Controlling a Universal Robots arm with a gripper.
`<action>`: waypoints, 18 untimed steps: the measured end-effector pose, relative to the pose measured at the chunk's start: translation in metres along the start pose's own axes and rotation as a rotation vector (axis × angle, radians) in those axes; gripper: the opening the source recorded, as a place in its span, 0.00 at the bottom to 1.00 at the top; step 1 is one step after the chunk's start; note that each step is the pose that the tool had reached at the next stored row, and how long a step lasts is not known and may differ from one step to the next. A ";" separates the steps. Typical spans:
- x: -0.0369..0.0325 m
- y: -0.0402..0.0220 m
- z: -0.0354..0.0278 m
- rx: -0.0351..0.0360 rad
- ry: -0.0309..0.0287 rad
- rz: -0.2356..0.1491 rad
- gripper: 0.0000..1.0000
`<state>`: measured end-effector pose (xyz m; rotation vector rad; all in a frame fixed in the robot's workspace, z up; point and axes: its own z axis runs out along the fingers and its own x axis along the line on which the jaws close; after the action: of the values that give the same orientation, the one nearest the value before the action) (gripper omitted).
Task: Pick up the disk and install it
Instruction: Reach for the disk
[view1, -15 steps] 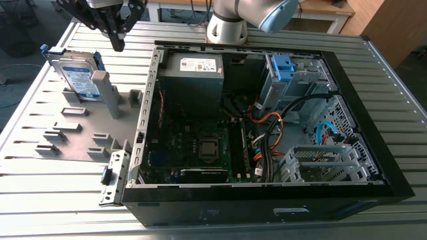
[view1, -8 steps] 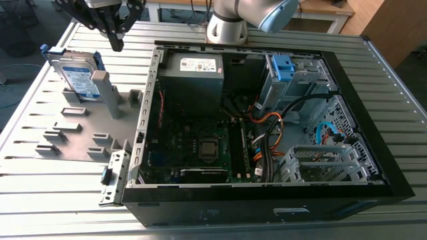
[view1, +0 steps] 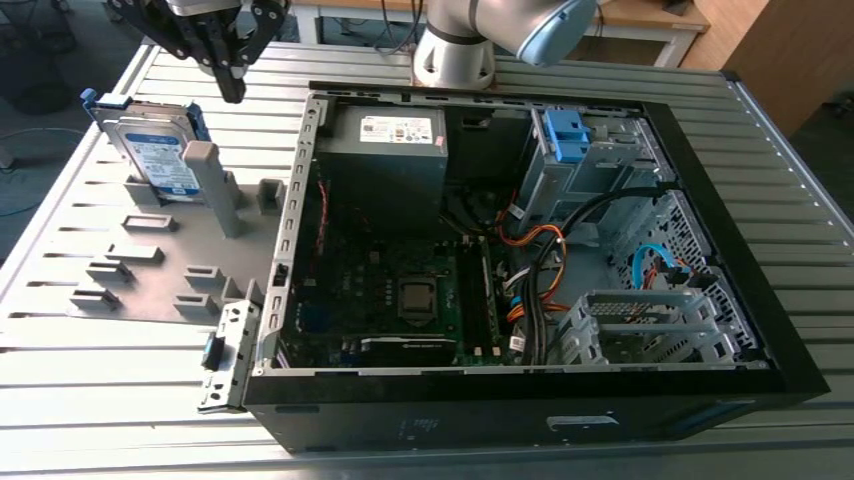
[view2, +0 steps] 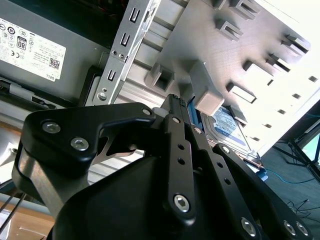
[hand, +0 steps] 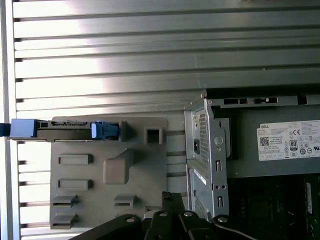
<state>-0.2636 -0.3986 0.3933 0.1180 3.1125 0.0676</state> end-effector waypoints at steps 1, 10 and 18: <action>0.0002 0.0000 0.0000 0.0000 0.0000 0.000 0.11; 0.0020 -0.0001 -0.0001 0.0000 0.0000 0.000 0.11; 0.0035 -0.0003 -0.0001 0.0000 0.0001 0.000 0.11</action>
<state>-0.2671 -0.3985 0.3934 0.1180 3.1126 0.0676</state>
